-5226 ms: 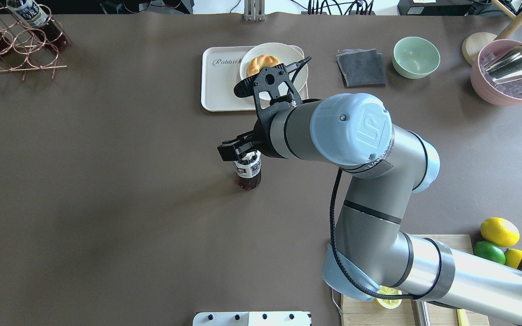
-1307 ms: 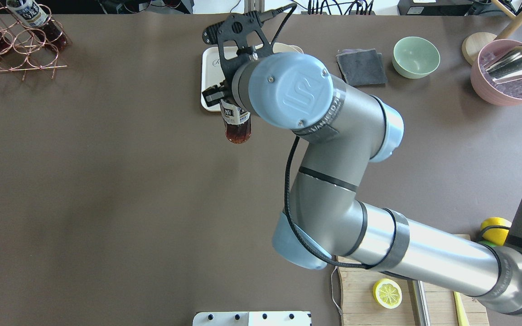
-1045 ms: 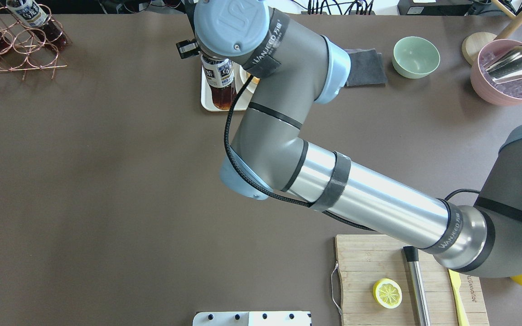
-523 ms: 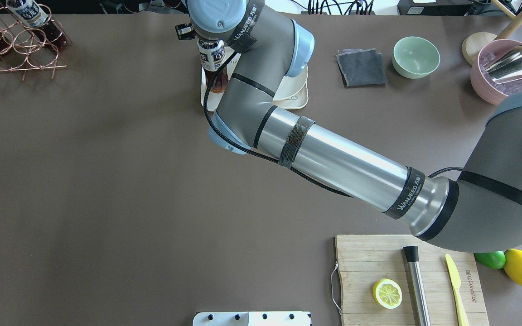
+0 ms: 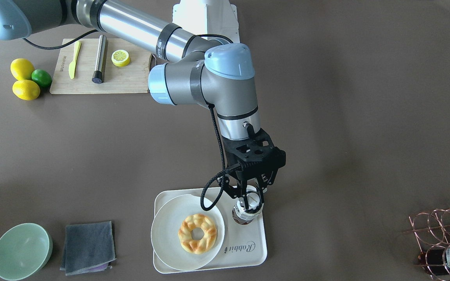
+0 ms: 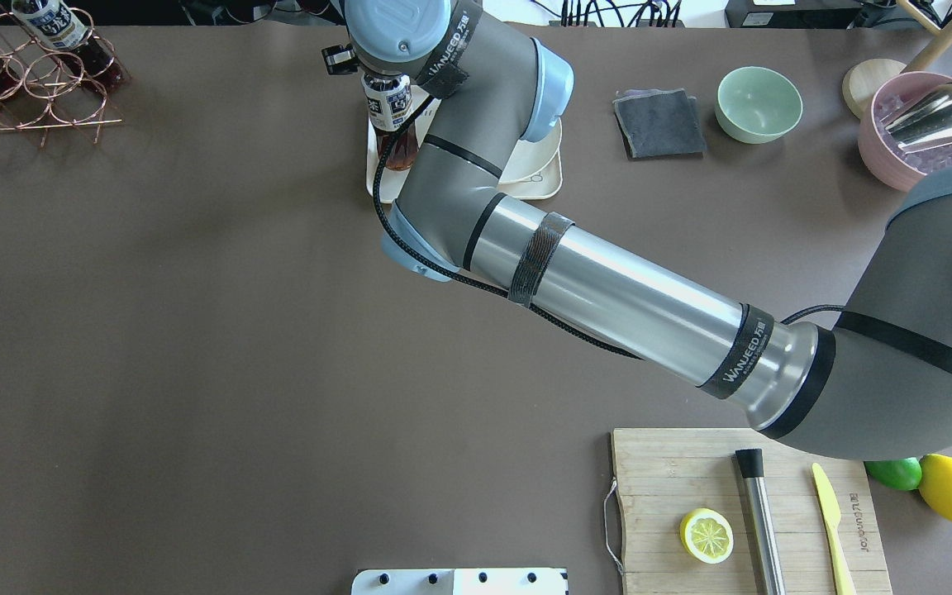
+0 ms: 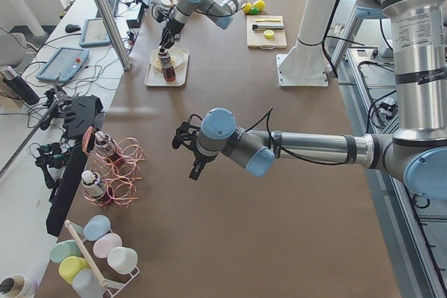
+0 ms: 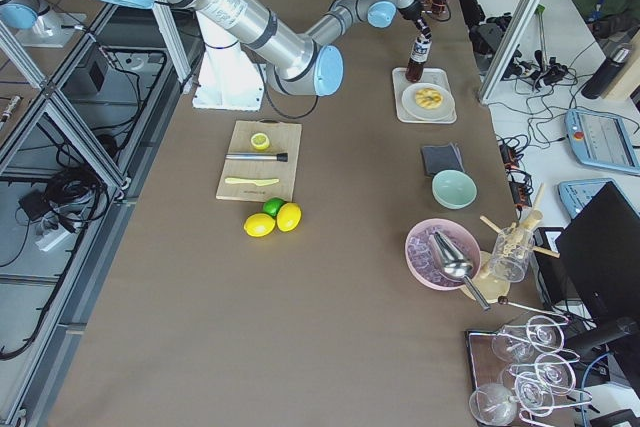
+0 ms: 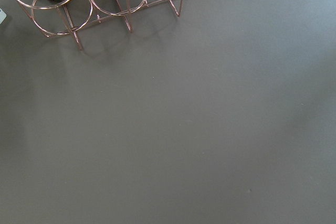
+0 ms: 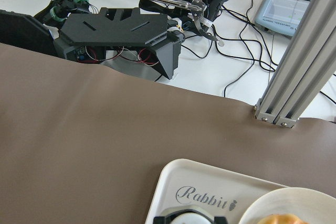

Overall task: Place tea on tray
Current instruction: 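Lift the bottle with the right gripper and lower it onto the tray beside the plate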

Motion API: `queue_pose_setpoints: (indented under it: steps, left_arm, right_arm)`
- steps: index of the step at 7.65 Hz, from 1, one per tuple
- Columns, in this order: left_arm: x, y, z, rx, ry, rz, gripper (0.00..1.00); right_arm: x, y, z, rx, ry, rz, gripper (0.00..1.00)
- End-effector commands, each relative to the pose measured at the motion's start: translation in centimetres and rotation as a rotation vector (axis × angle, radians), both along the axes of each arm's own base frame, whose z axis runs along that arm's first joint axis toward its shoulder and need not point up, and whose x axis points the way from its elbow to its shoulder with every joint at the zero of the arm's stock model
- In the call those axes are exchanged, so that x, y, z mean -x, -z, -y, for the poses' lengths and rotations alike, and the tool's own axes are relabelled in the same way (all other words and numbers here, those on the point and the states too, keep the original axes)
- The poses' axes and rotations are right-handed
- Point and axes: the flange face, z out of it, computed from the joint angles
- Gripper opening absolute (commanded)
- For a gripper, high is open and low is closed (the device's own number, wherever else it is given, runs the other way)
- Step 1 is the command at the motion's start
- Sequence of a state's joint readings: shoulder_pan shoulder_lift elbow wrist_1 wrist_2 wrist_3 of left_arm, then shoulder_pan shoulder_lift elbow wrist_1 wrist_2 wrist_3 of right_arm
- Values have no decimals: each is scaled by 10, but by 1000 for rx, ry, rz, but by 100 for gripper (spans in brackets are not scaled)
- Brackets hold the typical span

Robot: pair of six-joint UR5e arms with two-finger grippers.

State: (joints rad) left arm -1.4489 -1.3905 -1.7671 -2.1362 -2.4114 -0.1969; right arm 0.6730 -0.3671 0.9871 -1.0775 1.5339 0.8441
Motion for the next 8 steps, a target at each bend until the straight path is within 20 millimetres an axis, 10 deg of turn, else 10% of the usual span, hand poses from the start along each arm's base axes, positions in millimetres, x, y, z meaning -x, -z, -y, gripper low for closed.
queue_pose_setpoints:
  steps: [1,6,8]
  left_arm:
    - [0,1,1,-1,1,0,98]
    - [2,-7,0,34,6,4,98]
    - [17,-33,-1,167,39,20,98]
  right_arm:
    - [0,0,0,2,-9,2,99]
    - [-30,7,20,51,9,55,100]
    - [-87,-9,45,222,61,49,99]
